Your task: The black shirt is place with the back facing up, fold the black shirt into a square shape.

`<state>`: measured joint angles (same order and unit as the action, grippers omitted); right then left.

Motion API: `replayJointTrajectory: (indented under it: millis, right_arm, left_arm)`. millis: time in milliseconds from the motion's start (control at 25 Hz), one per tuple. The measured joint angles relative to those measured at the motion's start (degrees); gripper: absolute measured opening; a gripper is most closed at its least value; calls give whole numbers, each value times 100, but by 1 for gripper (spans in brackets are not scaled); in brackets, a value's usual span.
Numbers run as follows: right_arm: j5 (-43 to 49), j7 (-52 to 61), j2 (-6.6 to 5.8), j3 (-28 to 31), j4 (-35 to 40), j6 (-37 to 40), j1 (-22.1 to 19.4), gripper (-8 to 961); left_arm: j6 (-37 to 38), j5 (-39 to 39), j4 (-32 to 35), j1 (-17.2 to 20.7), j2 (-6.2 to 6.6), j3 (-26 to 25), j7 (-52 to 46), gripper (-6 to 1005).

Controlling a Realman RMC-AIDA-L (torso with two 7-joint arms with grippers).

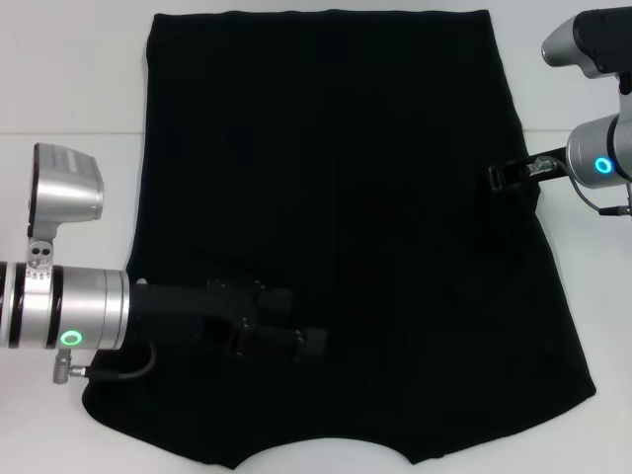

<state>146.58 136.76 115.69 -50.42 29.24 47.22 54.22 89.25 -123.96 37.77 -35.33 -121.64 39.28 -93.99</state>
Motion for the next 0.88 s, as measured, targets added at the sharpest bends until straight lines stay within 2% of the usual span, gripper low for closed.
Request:
replayJointTrajectory:
  millis: [40,240,440,640,880]
  right_arm:
    - [1,6,4,-1,6,-16,1,108]
    - [0,56,-41,15,29,13,-10,346]
    - [-28,74,-162,63,181,612,-70,592]
    - [-7,154,-212,63,266,1225,-196,594]
    - [3,200,-275,57,267,1429,-416,594]
  left_arm:
    - [-15,0,-1,4,0,1,0,925]
    - [-50,-4,-6,18,0,0,-4,921]
    - [-62,-5,-4,17,0,1,-10,916]
    - [-60,-6,4,17,0,1,-16,911]
    - [-56,-6,14,17,9,1,-15,905]
